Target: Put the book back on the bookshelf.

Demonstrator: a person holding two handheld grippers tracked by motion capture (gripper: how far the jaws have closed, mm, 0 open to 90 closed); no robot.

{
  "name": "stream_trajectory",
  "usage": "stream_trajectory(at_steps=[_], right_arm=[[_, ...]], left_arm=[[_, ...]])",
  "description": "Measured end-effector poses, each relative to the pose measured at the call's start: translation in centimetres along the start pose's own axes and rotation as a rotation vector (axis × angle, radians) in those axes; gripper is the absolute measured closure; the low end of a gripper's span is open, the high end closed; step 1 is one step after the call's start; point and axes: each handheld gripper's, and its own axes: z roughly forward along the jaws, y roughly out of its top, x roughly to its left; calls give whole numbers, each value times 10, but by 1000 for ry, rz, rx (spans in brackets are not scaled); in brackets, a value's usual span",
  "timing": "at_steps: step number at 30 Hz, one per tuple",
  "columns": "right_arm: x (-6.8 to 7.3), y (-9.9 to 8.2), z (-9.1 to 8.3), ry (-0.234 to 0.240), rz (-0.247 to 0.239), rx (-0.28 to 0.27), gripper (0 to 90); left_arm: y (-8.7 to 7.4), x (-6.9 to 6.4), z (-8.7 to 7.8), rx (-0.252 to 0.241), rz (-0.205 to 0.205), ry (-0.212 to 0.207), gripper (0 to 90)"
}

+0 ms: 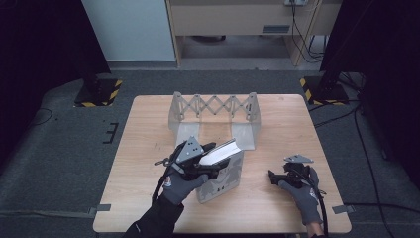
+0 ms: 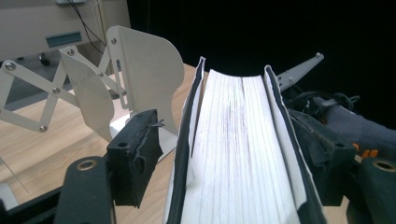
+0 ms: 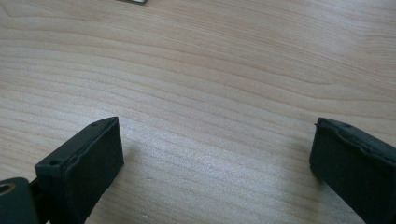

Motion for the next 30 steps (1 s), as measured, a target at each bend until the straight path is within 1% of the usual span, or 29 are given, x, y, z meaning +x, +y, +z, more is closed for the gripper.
stream_trajectory(at_steps=[2,4,8,12,18,22,26,30], right_arm=[[0,0,0,4,1,1,28],[0,0,0,2,2,-1,27],[0,0,0,2,1,0,26],[0,0,0,2,1,0,26],[0,0,0,4,2,2,23],[0,0,0,4,3,2,23],[0,0,0,4,4,2,23],[0,0,0,4,2,2,23]], left_arm=[[1,0,0,24,6,3,303],[2,0,1,35,9,-3,337],[2,-5,1,42,12,-9,430],[4,-8,3,47,0,21,492],[5,-11,3,46,3,48,513],[6,-11,3,50,-10,67,519],[7,-6,-5,42,-48,81,520],[11,0,-25,13,-52,122,520]])
